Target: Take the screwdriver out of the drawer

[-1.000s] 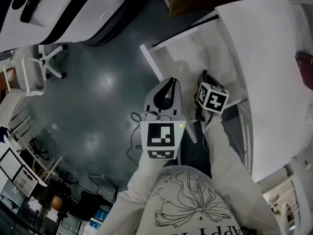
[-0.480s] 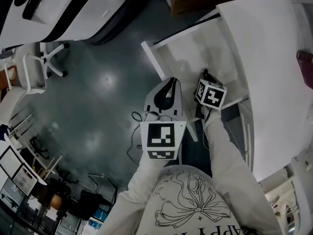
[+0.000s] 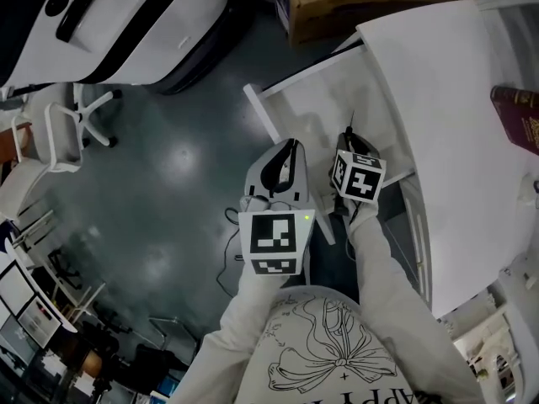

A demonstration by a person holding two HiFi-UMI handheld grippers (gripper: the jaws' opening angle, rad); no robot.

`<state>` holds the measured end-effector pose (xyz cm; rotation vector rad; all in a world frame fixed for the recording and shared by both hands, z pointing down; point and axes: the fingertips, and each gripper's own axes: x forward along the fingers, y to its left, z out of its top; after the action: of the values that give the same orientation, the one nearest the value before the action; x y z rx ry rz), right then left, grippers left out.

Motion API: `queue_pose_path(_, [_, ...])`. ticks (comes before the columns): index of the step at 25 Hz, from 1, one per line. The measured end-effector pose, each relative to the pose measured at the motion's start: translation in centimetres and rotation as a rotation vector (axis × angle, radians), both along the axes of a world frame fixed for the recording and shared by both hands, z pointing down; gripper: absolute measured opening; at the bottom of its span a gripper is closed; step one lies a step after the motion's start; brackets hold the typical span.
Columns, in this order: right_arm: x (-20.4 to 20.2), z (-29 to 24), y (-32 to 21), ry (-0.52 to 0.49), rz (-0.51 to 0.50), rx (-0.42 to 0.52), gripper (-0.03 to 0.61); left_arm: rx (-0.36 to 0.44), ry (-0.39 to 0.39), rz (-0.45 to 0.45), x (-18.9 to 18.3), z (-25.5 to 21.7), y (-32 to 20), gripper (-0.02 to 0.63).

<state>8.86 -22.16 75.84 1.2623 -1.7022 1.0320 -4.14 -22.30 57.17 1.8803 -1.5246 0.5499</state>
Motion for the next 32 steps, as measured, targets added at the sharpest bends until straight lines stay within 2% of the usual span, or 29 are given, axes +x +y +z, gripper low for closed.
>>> queue_pose_path(14, [-1.3, -15.9, -3.3, -0.080, -0.048, 0.288, 0.075, 0.146, -0.009, 0.003, 0.3, -8.1, -1.6, 0.014])
queue_pose_path(32, [-0.9, -36.3, -4.3, -0.148, -0.041, 0.655, 0.075, 0.406, -0.048, -0.016, -0.8, -22.0, -1.9, 0.014])
